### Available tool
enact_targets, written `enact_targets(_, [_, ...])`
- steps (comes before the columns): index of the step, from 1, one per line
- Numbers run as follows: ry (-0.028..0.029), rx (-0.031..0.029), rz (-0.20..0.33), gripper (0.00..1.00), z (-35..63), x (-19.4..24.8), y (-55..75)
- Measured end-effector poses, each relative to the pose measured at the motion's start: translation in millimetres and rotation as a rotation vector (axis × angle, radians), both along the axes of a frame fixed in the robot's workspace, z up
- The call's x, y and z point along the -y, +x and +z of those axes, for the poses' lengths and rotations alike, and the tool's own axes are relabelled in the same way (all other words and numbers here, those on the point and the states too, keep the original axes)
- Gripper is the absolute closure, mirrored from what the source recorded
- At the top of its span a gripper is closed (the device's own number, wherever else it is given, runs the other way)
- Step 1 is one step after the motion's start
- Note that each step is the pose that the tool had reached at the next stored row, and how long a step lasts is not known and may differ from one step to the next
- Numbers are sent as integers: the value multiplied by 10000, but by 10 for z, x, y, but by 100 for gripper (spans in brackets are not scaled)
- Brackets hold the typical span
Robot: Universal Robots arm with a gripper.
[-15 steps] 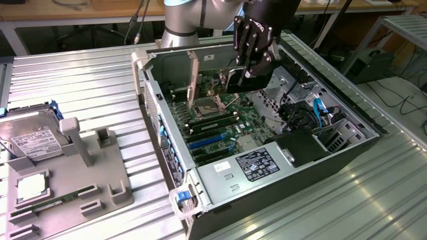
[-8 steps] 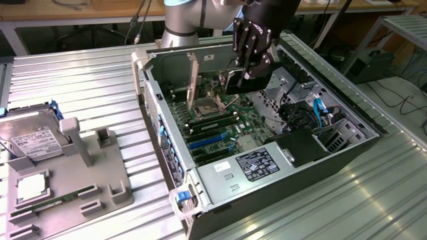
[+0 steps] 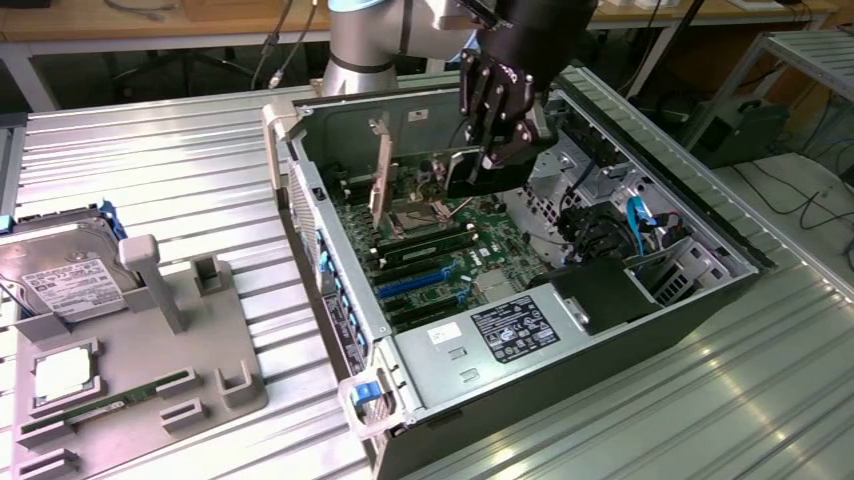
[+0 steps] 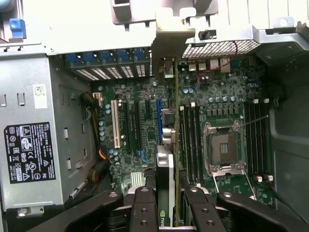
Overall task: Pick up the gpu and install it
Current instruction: 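Insert the gpu into the slot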
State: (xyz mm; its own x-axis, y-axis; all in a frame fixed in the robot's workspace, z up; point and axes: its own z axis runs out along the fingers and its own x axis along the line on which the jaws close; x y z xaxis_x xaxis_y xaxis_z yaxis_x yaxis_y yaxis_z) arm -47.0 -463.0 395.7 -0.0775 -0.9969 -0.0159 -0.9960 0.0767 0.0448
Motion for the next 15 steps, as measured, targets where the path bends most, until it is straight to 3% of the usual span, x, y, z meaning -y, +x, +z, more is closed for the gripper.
enact_targets(8, [3,0,-1,73,-123,22,0])
enact_targets(15, [5,49,63,73,-191,10,10])
